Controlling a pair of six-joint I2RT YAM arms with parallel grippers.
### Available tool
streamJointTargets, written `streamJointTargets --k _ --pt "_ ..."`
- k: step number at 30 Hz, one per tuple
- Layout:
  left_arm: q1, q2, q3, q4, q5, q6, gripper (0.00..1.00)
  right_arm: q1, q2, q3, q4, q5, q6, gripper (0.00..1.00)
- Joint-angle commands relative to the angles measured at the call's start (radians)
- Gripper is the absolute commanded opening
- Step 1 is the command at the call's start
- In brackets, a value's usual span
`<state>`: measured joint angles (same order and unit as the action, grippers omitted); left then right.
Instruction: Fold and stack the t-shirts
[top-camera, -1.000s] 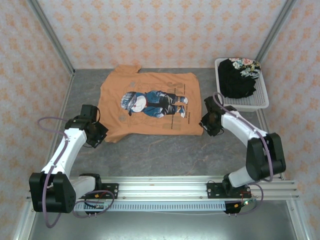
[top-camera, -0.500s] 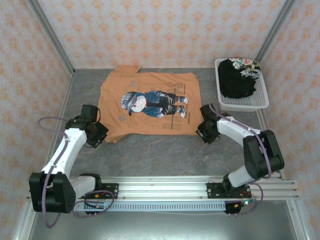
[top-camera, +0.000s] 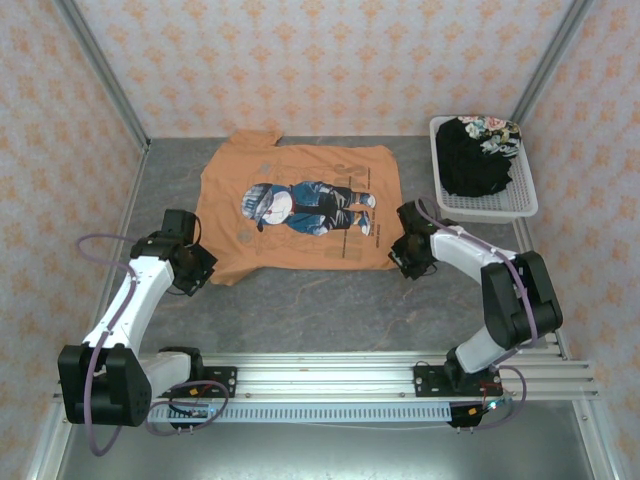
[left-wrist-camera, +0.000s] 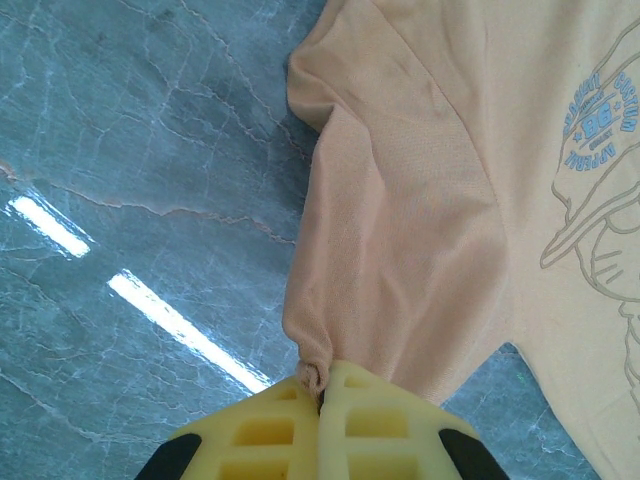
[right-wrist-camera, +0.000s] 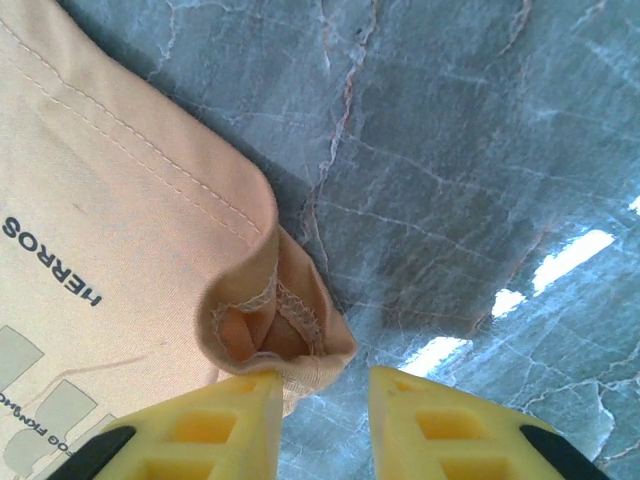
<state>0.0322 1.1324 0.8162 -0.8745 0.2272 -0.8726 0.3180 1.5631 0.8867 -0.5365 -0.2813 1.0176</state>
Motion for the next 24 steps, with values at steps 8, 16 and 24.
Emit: streamJointTargets --k 8,16,24 --pt "-0.011 0.0 -0.008 0.004 -0.007 -0.018 0.0 -0.006 0.085 0.007 0.03 0.019 -0.004 0.26" --pt "-0.011 -0.016 0.003 -0.005 -0.01 -0.025 0.0 -0.004 0.056 0.05 0.017 0.059 -0.025 0.0" --pt "-0.011 0.013 0.211 -0.008 0.011 -0.069 0.0 -0.034 -0.033 0.253 -0.131 0.073 -0.111 0.0"
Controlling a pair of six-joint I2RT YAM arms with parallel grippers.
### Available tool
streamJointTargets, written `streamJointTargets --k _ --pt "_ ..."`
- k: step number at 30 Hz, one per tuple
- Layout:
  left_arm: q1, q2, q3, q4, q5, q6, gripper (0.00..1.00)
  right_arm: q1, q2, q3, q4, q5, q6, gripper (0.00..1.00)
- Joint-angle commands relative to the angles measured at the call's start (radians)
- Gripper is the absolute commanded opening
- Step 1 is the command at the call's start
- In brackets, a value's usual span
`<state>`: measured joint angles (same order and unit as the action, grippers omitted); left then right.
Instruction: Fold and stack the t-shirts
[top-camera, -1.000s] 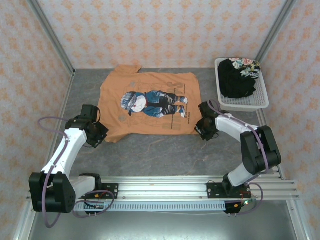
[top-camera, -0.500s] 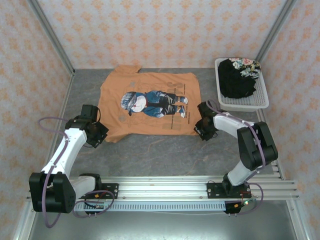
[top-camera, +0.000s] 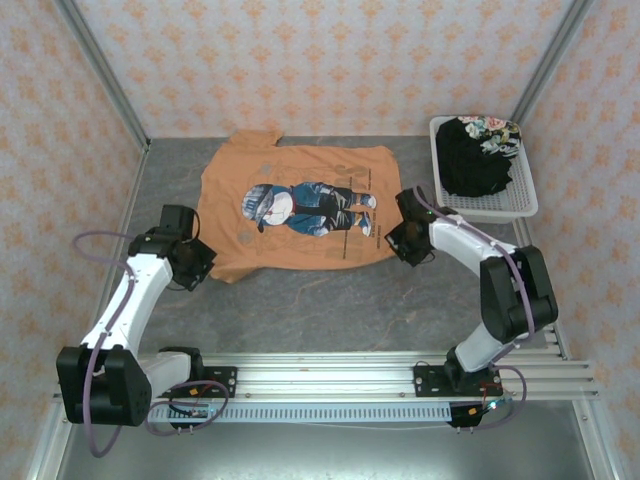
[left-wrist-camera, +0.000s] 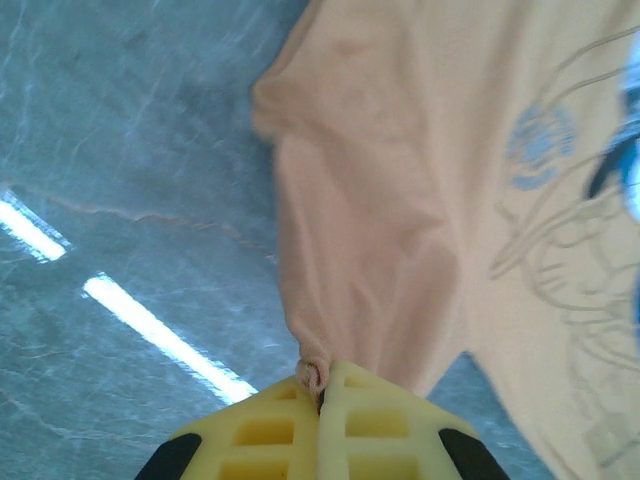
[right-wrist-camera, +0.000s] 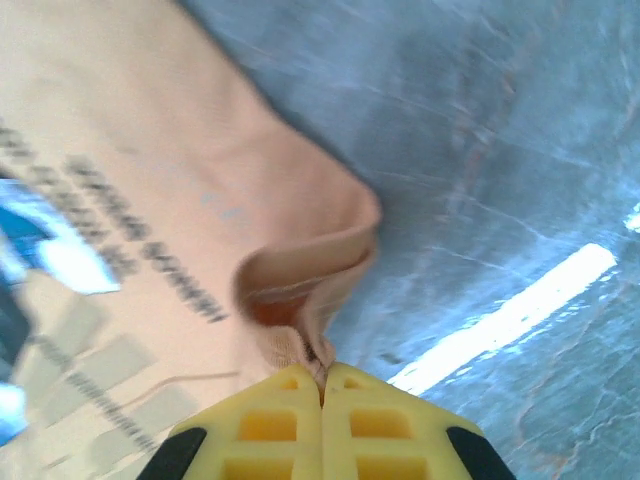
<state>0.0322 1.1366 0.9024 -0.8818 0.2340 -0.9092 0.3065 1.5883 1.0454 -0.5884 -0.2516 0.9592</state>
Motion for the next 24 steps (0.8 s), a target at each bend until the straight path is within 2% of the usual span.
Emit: streamJointTargets --k 1,4,7,10,17,24 --pt "-0.011 0.017 0.169 -0.01 0.004 -0.035 0.0 -0.029 -0.066 0.12 -0.094 0.047 -0.06 0.0" --pt "-0.011 0.029 0.287 -0.065 -0.008 -0.039 0.0 -0.054 -0.093 0.182 -0.143 0.05 -0.083 0.0" --pt "-0.012 0.004 0.302 -0.12 -0.008 -0.044 0.0 -0.064 -0.112 0.187 -0.173 0.014 -0.098 0.0" --pt "-0.024 -0.052 0.211 -0.155 0.027 -0.054 0.0 -0.064 -0.135 0.134 -0.184 -0.044 -0.106 0.0" --pt "-0.081 -0.222 -0.041 -0.28 0.096 -0.073 0.0 -0.057 -0.271 -0.136 -0.227 -0.111 -0.141 0.0" --pt "-0.254 -0.278 -0.164 -0.272 0.058 -0.153 0.0 -0.057 -0.353 -0.297 -0.282 -0.125 -0.18 0.0"
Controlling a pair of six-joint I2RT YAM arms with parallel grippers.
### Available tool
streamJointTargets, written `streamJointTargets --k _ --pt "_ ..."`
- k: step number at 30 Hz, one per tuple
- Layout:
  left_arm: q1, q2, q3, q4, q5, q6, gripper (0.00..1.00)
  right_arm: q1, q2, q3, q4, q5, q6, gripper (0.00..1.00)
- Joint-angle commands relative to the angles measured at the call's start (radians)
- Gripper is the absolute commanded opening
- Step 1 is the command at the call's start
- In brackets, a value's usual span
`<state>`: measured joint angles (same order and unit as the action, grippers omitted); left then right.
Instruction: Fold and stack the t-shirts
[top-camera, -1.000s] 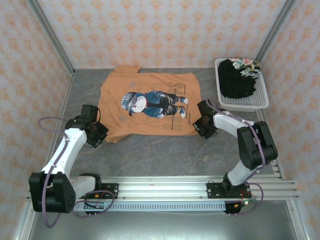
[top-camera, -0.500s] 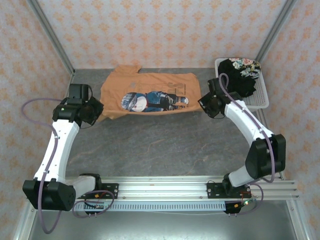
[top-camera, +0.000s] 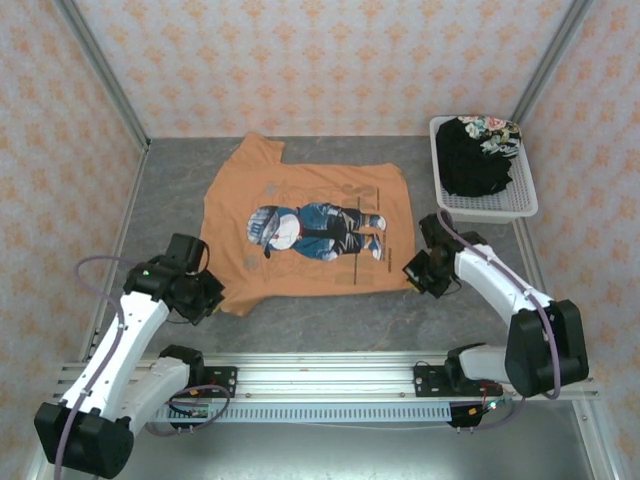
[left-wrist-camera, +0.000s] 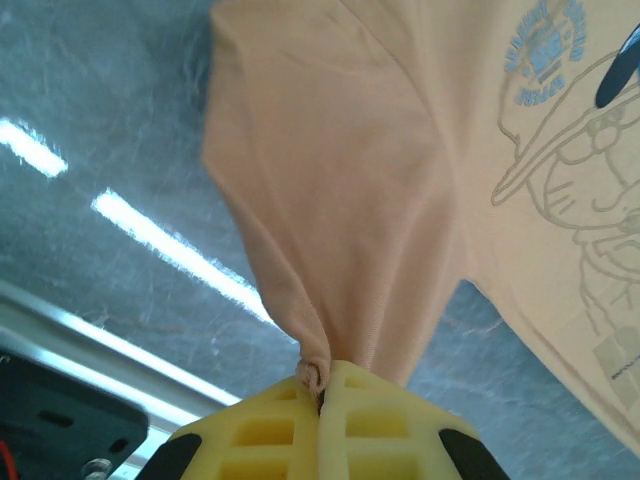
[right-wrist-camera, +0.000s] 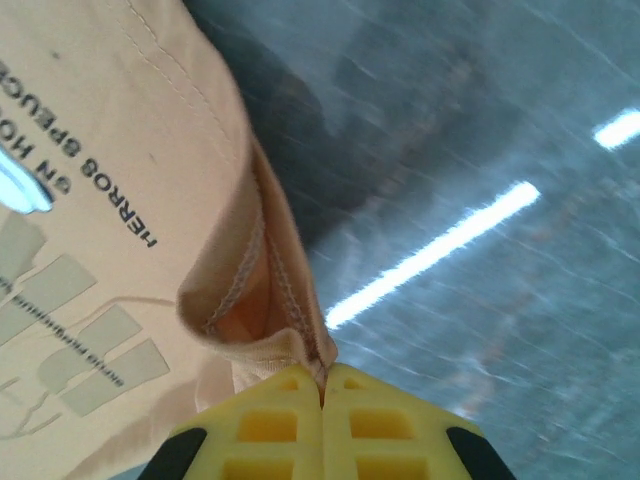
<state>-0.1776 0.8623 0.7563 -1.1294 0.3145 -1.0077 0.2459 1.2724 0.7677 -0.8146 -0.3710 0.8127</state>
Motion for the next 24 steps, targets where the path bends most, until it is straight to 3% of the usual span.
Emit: streamJointTargets --k 1,6,10,24 --pt "-0.057 0.0 -0.02 -0.016 -0.032 -0.063 0.0 0.004 -0.042 -0.028 -0.062 -0.003 -0.034 0.0" --pt "-0.092 0.038 -0.002 0.032 -0.083 -0.08 0.0 0.003 -0.05 -0.045 -0.057 0.012 -0.022 0.0" --pt "-0.093 0.099 0.119 0.022 -0.171 -0.035 0.0 0.002 -0.062 -0.011 -0.079 0.038 -0.008 0.0" --pt "-0.079 0.444 0.412 0.126 -0.294 0.095 0.0 -0.044 -0.042 0.049 -0.049 0.03 0.146 0.0"
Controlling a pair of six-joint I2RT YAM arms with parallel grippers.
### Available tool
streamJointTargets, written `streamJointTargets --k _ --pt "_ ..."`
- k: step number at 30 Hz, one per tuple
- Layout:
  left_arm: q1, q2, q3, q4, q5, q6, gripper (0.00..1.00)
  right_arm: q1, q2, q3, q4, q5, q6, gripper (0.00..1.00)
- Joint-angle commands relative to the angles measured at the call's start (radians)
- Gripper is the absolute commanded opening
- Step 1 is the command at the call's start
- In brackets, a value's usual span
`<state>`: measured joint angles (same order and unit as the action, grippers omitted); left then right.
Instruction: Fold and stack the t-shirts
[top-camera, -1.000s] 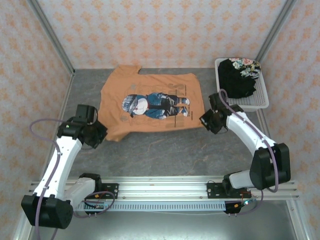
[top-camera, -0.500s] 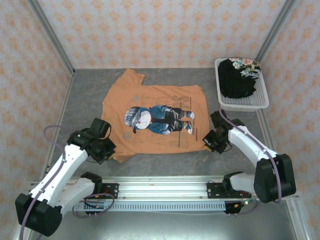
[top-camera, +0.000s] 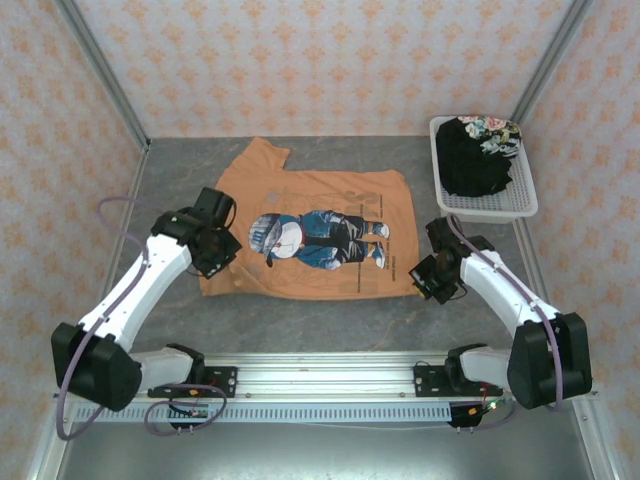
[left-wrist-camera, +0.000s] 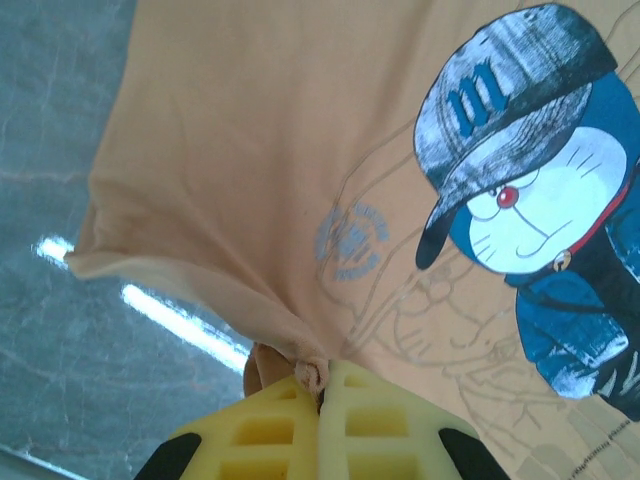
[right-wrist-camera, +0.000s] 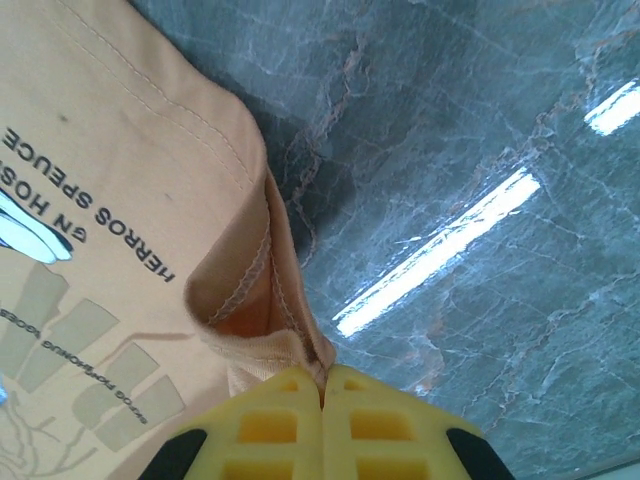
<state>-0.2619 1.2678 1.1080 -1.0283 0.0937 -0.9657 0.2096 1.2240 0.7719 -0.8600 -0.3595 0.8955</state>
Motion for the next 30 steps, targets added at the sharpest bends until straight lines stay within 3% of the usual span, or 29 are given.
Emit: streamJointTargets --k 1,10,30 --pt "0.011 0.058 0.079 0.033 -0.078 0.061 0.0 -0.01 0.021 0.06 -0.002 0.022 0.063 0.0" --pt "0.075 0.197 0.22 0.069 -0.115 0.146 0.0 -0.028 0.15 0.192 0.002 0.068 0.065 0.0" --pt "0.094 0.456 0.457 0.056 -0.243 0.332 0.0 -0.027 0.398 0.384 0.053 0.119 0.056 0.0"
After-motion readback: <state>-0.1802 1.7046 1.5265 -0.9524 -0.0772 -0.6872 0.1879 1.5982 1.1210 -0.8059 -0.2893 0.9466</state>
